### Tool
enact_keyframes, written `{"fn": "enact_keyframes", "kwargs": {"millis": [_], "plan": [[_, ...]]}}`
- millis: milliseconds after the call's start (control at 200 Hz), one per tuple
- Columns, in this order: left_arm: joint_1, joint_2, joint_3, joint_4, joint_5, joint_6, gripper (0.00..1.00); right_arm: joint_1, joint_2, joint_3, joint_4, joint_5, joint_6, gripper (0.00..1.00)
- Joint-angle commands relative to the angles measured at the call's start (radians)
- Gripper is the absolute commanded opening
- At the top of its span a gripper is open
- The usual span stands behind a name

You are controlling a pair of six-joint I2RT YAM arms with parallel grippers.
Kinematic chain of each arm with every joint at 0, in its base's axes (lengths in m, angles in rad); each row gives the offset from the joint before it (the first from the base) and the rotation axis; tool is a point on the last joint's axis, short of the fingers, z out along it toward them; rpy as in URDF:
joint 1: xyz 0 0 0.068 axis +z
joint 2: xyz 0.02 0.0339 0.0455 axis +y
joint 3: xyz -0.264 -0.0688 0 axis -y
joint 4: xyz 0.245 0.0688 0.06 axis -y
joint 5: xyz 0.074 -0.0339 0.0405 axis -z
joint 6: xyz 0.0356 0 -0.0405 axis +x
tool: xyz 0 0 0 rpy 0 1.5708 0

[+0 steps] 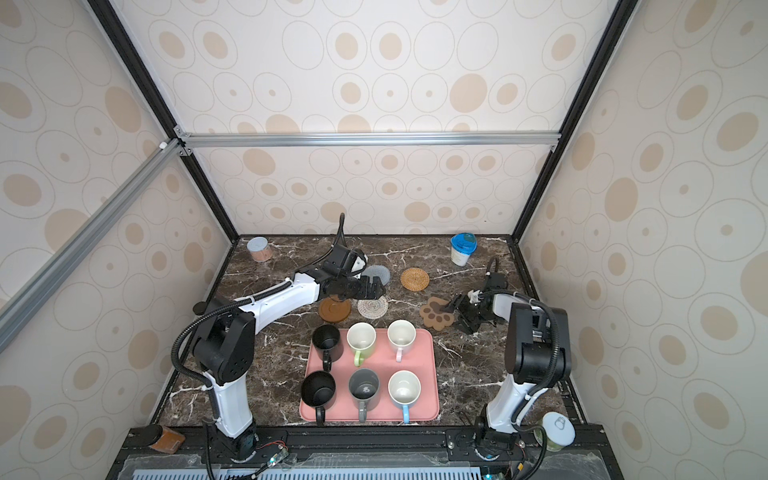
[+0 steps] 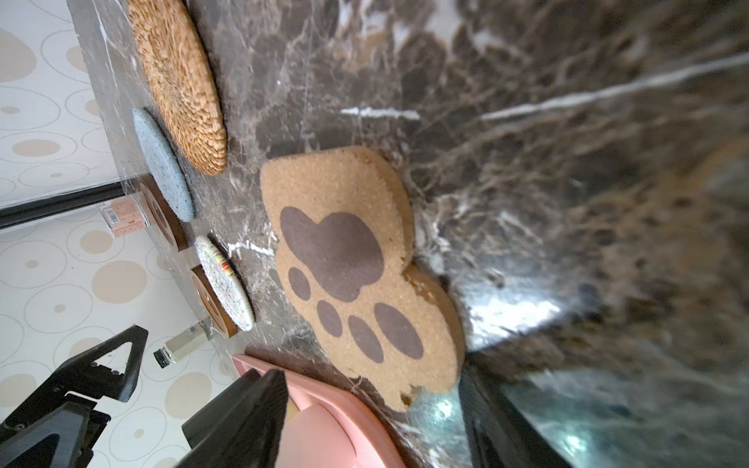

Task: Place cups on coasters
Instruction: Move the coaster to the center of the table.

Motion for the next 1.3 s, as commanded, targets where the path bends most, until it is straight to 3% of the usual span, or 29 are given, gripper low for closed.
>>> {"fn": "enact_keyframes", "kwargs": {"millis": [0,790,1296], "plan": [[0.009,-0.044,0.008,-0.006,-0.007,0.013,1.00,0.022,0.074,0.015,-0.060,0.072,-0.017,0.71],[0.010,-0.060,-0.001,-0.029,-0.027,0.023,1.00,0.078,0.203,0.291,-0.274,0.202,-0.230,0.70],[0.010,-0.060,0.006,-0.032,-0.027,0.022,1.00,0.092,0.309,0.421,-0.308,0.135,-0.302,0.69]]}}
